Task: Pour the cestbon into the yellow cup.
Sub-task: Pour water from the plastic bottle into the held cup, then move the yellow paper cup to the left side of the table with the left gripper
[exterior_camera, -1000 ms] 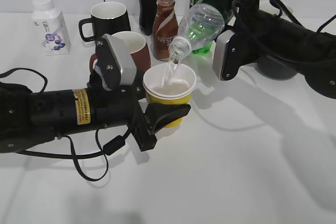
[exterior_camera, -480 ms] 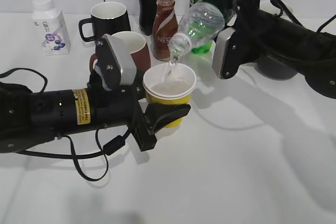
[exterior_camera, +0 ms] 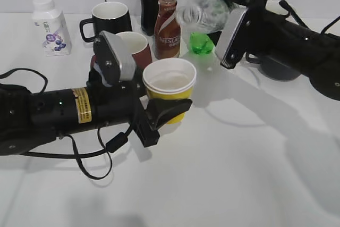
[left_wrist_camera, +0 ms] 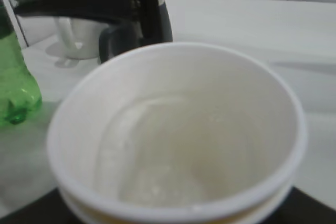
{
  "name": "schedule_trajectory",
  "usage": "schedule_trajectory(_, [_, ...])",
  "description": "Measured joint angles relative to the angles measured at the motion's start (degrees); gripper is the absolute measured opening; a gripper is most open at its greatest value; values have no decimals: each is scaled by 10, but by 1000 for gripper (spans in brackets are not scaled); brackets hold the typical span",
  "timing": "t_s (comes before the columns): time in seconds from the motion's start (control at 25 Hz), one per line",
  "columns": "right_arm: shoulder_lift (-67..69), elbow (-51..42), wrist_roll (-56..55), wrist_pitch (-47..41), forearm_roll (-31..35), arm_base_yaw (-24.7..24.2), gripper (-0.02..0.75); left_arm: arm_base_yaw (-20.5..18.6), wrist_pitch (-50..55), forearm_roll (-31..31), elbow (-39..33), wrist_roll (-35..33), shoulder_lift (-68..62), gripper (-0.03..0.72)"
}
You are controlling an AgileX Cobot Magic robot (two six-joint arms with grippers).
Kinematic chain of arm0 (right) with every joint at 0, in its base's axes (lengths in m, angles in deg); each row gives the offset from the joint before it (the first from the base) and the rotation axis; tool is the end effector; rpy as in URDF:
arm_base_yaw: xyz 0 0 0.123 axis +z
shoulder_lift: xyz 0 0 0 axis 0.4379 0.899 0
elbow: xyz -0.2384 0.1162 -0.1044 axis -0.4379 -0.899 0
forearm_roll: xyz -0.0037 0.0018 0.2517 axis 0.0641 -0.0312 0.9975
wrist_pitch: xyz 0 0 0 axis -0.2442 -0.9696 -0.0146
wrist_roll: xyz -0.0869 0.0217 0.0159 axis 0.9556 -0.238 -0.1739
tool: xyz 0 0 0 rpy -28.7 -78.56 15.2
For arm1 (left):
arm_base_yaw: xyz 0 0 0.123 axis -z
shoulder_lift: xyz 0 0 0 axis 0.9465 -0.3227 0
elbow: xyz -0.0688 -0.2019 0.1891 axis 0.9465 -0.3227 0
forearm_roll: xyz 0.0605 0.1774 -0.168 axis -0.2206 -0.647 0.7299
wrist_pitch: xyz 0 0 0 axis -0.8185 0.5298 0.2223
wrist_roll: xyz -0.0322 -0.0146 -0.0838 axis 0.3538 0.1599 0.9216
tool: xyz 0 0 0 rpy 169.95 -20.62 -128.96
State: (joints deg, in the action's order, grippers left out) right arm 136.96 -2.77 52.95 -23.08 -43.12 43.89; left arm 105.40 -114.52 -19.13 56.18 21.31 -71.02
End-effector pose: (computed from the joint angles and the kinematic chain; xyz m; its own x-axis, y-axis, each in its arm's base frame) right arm 0.3387 0.1530 0.1952 0.6516 -0.6239 -0.4315 -0.2740 0.3368 -0.9008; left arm 0.2423 -0.2197 0.1560 0.0060 0.2409 -0.9705 0.9106 0.3997 0.1048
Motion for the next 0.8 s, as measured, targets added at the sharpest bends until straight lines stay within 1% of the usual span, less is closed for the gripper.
schedule_trajectory(0.24, [-9, -1, -190, -10, -3, 0, 464, 0, -16, 20, 0, 0, 0, 442])
schedule_trajectory(0.44, [-9, -1, -331, -49, -2, 0, 464, 0, 2, 27, 0, 0, 11, 442])
schedule_trajectory(0.68, [-9, -1, -437, -64, -2, 0, 464, 0, 40, 36, 0, 0, 49, 442])
schedule_trajectory(0.8, [-9, -1, -465, -64, -1, 0, 464, 0, 45, 51, -1, 0, 55, 442])
